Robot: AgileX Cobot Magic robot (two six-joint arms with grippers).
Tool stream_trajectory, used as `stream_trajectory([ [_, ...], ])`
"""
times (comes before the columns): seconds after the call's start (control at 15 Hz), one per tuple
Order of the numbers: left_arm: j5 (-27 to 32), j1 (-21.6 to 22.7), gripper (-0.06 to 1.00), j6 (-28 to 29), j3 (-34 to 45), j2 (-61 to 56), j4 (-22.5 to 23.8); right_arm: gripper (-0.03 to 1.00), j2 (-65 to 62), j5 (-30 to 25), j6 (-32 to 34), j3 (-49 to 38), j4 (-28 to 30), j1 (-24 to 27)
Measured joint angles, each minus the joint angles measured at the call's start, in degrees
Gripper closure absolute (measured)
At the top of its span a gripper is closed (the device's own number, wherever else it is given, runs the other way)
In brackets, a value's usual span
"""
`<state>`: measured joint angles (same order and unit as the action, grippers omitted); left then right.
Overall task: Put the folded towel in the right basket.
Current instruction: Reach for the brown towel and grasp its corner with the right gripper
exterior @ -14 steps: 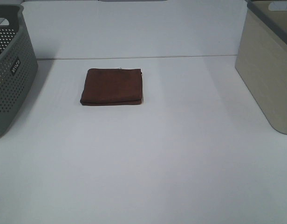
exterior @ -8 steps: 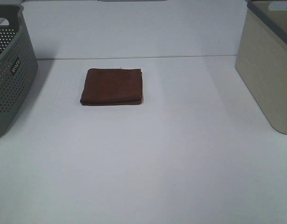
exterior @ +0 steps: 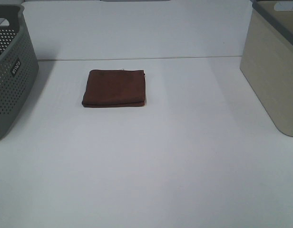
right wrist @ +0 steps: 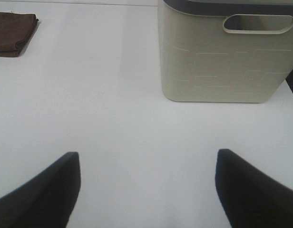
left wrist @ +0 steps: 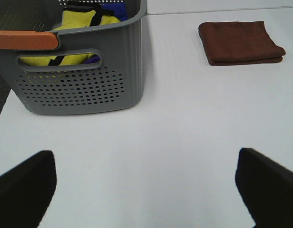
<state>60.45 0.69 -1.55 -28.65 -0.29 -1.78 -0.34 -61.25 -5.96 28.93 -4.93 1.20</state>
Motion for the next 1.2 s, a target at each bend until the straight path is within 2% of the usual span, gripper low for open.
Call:
stream_trajectory([
  [1.2, 0.0, 0.0, -0.03, 0.0, 0.0, 0.0, 0.0, 0.22, 0.0, 0.0, 0.0, 0.0, 0.0, 0.0],
])
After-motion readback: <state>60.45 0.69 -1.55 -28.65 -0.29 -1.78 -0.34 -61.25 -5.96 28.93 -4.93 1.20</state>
